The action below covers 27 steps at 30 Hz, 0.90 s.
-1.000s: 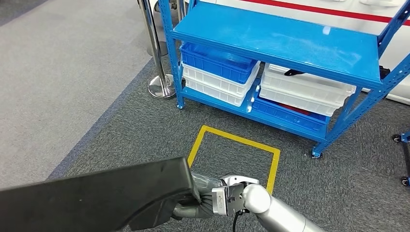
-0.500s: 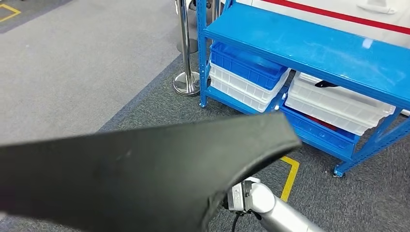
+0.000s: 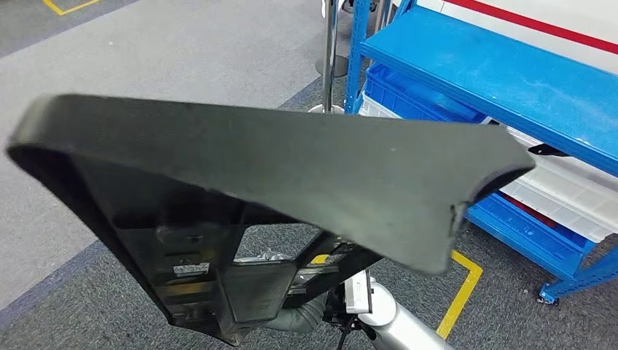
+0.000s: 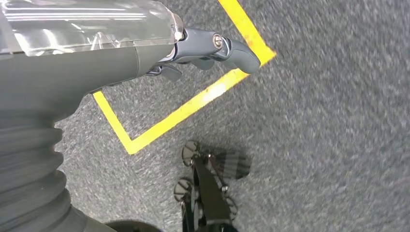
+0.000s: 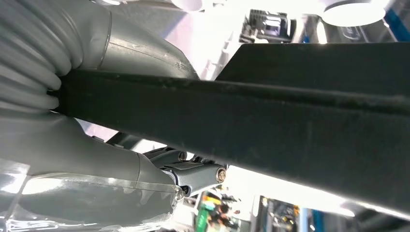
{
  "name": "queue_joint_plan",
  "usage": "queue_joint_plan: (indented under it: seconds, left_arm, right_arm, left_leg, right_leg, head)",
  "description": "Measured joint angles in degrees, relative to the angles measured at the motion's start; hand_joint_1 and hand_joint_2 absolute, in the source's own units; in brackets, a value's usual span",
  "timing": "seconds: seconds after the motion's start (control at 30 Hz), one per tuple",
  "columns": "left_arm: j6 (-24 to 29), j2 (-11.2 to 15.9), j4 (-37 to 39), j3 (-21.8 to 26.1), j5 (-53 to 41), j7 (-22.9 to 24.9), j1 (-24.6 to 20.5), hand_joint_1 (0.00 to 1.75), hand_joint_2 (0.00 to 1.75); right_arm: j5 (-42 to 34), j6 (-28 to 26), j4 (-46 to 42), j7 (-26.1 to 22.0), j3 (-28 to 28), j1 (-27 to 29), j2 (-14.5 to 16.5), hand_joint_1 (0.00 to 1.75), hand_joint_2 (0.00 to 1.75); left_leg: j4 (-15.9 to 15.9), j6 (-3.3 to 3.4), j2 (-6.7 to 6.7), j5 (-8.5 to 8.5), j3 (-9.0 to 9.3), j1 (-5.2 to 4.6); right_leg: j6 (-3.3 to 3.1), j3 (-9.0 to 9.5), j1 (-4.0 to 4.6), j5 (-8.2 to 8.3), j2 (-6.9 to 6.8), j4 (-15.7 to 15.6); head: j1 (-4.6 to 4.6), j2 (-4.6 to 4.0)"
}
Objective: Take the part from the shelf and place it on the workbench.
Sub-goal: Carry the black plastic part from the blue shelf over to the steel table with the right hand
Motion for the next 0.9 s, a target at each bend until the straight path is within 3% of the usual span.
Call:
queue_joint_plan:
  seconds: [0.07, 0.17, 0.2, 0.37, 0.47, 0.5, 0.57, 0.63, 0.67, 0.73, 0.8, 0.87, 0.9]
  left_arm:
    - [-0.5, 0.2, 0.0, 0.1, 0.0, -0.4, 0.2, 0.00, 1.75]
    - [-1.1, 0.2, 0.0, 0.2, 0.0, -0.9, 0.3, 0.00, 1.75]
    - [-1.1, 0.2, 0.0, 0.2, 0.0, -0.9, 0.3, 0.00, 1.75]
    - [-1.2, 0.2, 0.0, 0.2, 0.0, -1.0, 0.2, 0.00, 1.75]
    - [-1.4, 0.2, 0.0, 0.2, -0.1, -1.1, -0.1, 0.00, 1.75]
    - [-1.6, 0.2, 0.0, 0.2, -0.2, -1.2, 0.0, 0.00, 1.75]
    - [-2.0, 0.1, 0.0, 0.2, -0.4, -0.8, 0.0, 0.00, 1.75]
    - [-2.0, 0.1, 0.0, 0.2, -0.9, 0.1, 0.1, 0.00, 1.75]
    - [-1.7, 0.0, 0.0, 0.2, -1.1, 0.7, 0.3, 0.00, 1.75]
    - [-1.2, 0.0, 0.0, 0.2, -1.5, 2.1, 0.5, 0.00, 1.75]
    - [-0.8, 0.1, 0.0, 0.2, -1.9, 3.2, 0.4, 0.00, 1.75]
    - [-0.6, 0.1, 0.0, 0.2, -2.3, 4.0, 0.6, 0.00, 1.75]
    - [-0.6, 0.2, 0.0, 0.2, -2.4, 4.3, 0.8, 0.00, 1.75]
  right_arm:
    - [0.6, 0.3, 0.4, 0.1, 0.0, 0.0, 0.3, 1.75, 1.75]
    - [1.0, 0.4, 0.8, 0.1, 0.0, -0.2, 0.6, 1.75, 1.75]
    - [1.0, 0.4, 0.8, 0.0, 0.0, -0.2, 0.6, 1.75, 1.75]
    - [1.1, 0.4, 0.9, 0.0, 0.0, -0.2, 0.6, 1.75, 1.75]
    - [1.5, 0.4, 1.1, 0.0, -0.1, -0.1, 0.5, 1.75, 1.75]
    - [1.8, 0.4, 1.5, 0.0, -0.1, 0.0, 0.3, 1.75, 1.75]
    - [2.4, 0.4, 2.4, 0.0, -0.2, 0.1, 0.0, 1.75, 1.75]
    - [2.7, 0.4, 2.9, 0.0, -0.2, 0.1, -0.1, 1.75, 1.75]
    - [2.7, 0.4, 2.9, 0.0, -0.2, 0.0, 0.0, 1.75, 1.75]
    - [2.7, 0.4, 2.9, -0.1, -0.2, 0.0, 0.0, 1.75, 1.75]
    - [2.7, 0.4, 3.0, -0.1, -0.3, 0.1, 0.0, 1.75, 1.75]
    - [2.8, 0.2, 3.1, -0.1, -0.4, 0.5, -0.2, 1.75, 1.75]
    - [2.9, 0.1, 3.1, -0.1, -0.4, 0.7, -0.3, 1.75, 1.75]
  left_leg:
    - [-0.7, 0.46, -1.17, 0.52, 0.41, 0.12]
    - [-1.8, 0.98, -2.42, 1.26, 0.91, 0.59]
    - [-1.8, 1.08, -2.56, 1.28, 0.89, 0.62]
    - [-1.8, 1.20, -2.68, 1.36, 0.85, 0.68]
    - [-1.7, 1.35, -3.43, 1.43, 0.64, 0.74]
    - [-1.5, 1.28, -4.41, 1.38, 0.53, 0.81]
    - [-0.2, 0.24, -7.74, 0.99, -0.41, 1.14]
    - [0.8, -1.09, -10.58, 0.76, -1.38, 1.56]
    - [1.0, -1.39, -10.15, 0.69, -1.54, 1.60]
    - [3.8, -1.89, -7.27, -0.82, -2.90, 1.43]
    - [10.6, -2.20, -4.24, -4.03, -6.28, 1.35]
    - [16.4, -2.25, -3.58, -5.78, -9.28, 1.43]
    - [16.5, -2.16, -3.48, -5.18, -9.38, 1.43]
  right_leg:
    - [0.62, 0.20, 0.03, -0.29, -0.18, 0.1]
    - [1.30, -0.72, -0.16, -2.63, 3.07, 3.0]
    - [1.34, -1.06, -0.20, -3.20, 3.65, 3.7]
    - [1.37, -1.53, -0.25, -3.77, 3.98, 4.7]
    - [1.52, -3.91, -0.41, -6.22, 5.22, 9.7]
    - [1.65, -4.63, -0.58, -6.08, 5.68, 11.0]
    - [1.81, -3.08, -1.15, -3.23, 8.37, 6.9]
    - [1.43, -0.60, -1.50, -0.45, 10.07, 1.1]
    - [1.06, -0.47, -1.49, -0.38, 9.43, 1.0]
    - [0.37, -0.12, -1.53, -0.31, 7.98, 0.6]
    - [-0.08, 0.03, -1.24, -0.45, 6.36, 0.5]
    - [-0.27, 0.09, -0.97, -0.64, 4.70, 0.5]
    - [-0.30, 0.17, -0.86, -0.76, 3.96, 0.5]
  head:
    - [0.01, 0.01]
    - [0.09, 0.00]
    - [0.10, 0.00]
    - [0.10, 0.00]
    - [0.13, 0.00]
    - [0.12, 0.00]
    - [0.08, 0.00]
    - [0.06, 0.00]
    - [0.07, 0.00]
    - [-0.09, 0.00]
    - [-0.21, 0.00]
    - [-0.20, 0.00]
    - [-0.20, 0.00]
